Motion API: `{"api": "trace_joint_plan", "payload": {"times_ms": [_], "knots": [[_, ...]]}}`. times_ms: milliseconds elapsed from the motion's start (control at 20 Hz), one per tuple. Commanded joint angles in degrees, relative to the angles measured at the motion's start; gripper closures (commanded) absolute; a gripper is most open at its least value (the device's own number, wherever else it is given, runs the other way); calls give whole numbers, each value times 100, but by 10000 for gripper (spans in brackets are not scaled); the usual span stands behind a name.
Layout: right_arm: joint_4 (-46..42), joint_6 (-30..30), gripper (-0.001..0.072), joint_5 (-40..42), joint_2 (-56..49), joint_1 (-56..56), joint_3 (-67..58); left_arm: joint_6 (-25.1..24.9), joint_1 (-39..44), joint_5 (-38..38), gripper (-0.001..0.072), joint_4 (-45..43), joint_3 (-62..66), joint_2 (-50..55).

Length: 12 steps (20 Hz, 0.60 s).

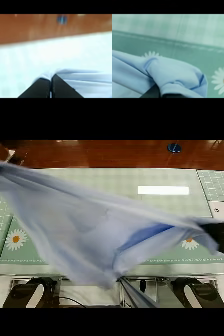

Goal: Fold the shirts.

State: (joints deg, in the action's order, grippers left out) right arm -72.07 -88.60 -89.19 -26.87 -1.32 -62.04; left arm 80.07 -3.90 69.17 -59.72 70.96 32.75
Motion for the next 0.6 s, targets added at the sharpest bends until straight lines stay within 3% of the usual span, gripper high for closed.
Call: {"api": "trace_joint_plan", "payload": {"times_ms": [0,300,450,500,550], "knots": [[48,-83,694,1067,-201,0,1648,55,7,-815,679,393,-1641,308],[-111,-74,694,3156,-2741,0,1762,-245,599,-2417,679,789,-2192,2236],[55,-79,693,3368,-4256,-50,859,-240,798,-2802,678,1261,-1974,3167],[245,-79,683,3300,-4645,-129,485,-243,800,-2800,650,1515,-1888,3418],[542,-76,539,3187,-4992,-243,94,-245,798,-2758,486,1650,-1812,3611]]}}
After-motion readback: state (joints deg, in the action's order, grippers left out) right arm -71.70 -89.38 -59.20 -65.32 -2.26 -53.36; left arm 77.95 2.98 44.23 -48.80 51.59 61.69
